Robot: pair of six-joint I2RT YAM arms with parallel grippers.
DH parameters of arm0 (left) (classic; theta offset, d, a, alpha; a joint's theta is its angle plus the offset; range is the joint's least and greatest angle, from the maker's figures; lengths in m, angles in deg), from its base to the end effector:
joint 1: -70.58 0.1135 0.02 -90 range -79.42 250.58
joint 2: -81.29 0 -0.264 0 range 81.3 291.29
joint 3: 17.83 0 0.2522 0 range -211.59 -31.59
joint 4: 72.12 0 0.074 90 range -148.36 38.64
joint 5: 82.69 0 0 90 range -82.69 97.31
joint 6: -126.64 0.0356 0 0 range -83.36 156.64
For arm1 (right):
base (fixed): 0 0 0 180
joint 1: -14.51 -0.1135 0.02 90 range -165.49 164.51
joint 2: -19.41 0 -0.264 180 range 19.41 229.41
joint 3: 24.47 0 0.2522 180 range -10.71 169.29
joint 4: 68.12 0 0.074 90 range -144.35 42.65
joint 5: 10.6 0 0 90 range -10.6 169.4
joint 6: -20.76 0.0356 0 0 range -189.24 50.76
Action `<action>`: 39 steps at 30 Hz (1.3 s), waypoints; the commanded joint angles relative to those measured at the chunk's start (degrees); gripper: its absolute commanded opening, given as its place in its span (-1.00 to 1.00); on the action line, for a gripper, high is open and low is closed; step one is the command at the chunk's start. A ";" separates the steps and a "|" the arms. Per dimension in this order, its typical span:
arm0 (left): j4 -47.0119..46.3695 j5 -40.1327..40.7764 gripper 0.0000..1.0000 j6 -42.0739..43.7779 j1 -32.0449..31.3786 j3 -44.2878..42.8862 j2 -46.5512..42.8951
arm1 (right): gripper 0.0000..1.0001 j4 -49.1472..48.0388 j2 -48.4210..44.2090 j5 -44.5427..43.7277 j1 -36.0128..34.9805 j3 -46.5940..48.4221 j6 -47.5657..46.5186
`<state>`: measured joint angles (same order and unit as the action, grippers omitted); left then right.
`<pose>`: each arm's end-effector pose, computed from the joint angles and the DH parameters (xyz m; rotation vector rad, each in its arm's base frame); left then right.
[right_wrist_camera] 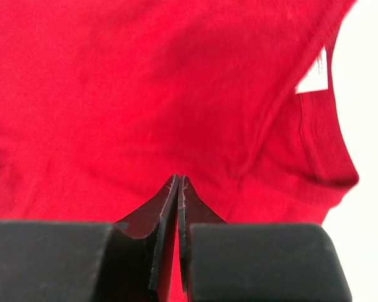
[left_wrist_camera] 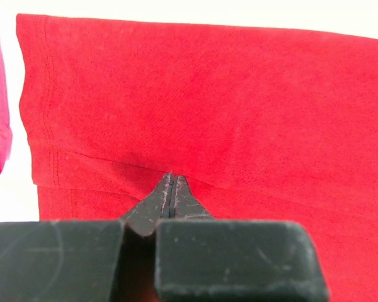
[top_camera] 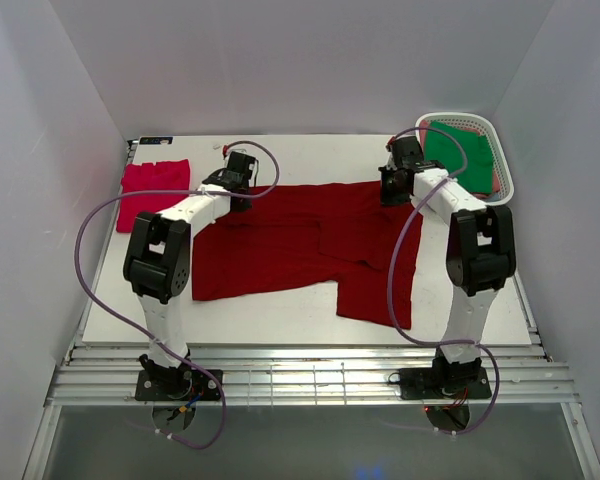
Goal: Fold and stack the t-shirts
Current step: Fold the tshirt
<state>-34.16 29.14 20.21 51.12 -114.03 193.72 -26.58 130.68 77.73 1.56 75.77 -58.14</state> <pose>0.4056 -0.1293 0.2002 -0.0871 2.4319 0.2038 0.4192 0.0953 0.2242 -0.0279 2.4931 0.1404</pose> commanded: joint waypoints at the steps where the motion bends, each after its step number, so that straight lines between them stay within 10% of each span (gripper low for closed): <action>1: 0.93 2.96 -1.00 -0.97 0.92 0.87 1.57 | -0.85 3.25 6.05 -2.37 -0.32 7.10 -0.98; 21: 0.58 -2.84 -1.00 -1.51 10.94 2.72 6.23 | -0.85 10.98 22.50 -6.94 3.19 21.36 -0.55; 39: 3.13 -8.29 -1.00 1.75 11.03 -18.46 19.34 | -0.84 7.40 23.24 -0.36 5.83 24.02 -3.08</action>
<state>-35.08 22.51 21.55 61.41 -132.14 211.88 -17.36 154.41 77.16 6.30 102.35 -57.73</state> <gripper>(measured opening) 0.020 0.079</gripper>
